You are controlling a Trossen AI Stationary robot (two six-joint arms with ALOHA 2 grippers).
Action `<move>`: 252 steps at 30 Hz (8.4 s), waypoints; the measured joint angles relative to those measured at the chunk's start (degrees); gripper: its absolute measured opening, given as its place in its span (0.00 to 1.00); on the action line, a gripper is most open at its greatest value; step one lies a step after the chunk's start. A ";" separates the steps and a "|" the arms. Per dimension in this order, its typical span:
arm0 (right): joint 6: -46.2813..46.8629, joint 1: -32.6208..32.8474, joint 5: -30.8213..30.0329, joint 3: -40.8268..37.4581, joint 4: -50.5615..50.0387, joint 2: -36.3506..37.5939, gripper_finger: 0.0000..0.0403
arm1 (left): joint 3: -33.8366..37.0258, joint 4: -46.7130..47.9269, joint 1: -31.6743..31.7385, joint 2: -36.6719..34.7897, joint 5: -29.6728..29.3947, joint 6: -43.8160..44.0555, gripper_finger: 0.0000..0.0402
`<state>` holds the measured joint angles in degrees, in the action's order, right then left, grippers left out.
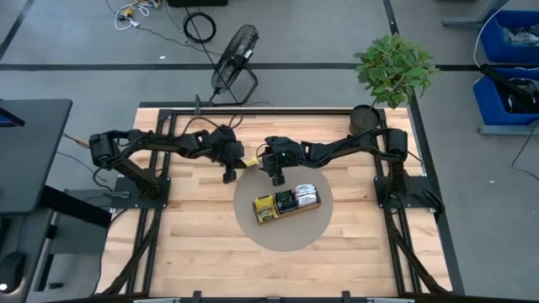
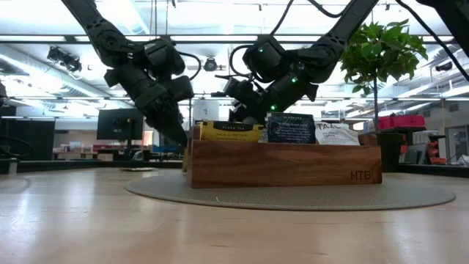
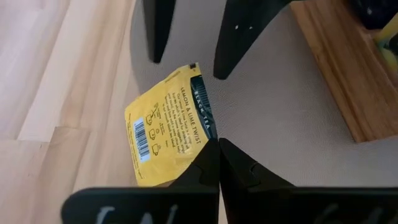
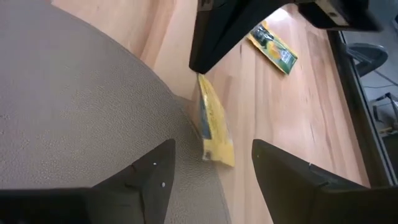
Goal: Pick & Place Tea
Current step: Put the yellow tea bag into the left section of the wooden organizer
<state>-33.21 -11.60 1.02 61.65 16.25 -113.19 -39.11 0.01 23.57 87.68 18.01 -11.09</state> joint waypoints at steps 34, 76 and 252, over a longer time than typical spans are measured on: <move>1.34 0.02 0.58 3.27 -7.17 -1.22 0.02 | 0.02 -3.77 -0.76 0.00 -0.28 -0.10 0.02; 6.20 -2.27 2.88 13.05 -25.56 0.81 0.00 | 0.04 -7.55 -7.62 -0.04 -21.38 -15.01 0.35; 22.39 -1.02 7.35 -35.23 -0.03 52.13 0.41 | -12.78 39.87 -36.68 -5.94 -58.74 27.17 0.39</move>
<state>-10.82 -12.61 8.37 26.41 16.23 -61.06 -51.89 39.88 -13.12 81.74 -40.73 16.07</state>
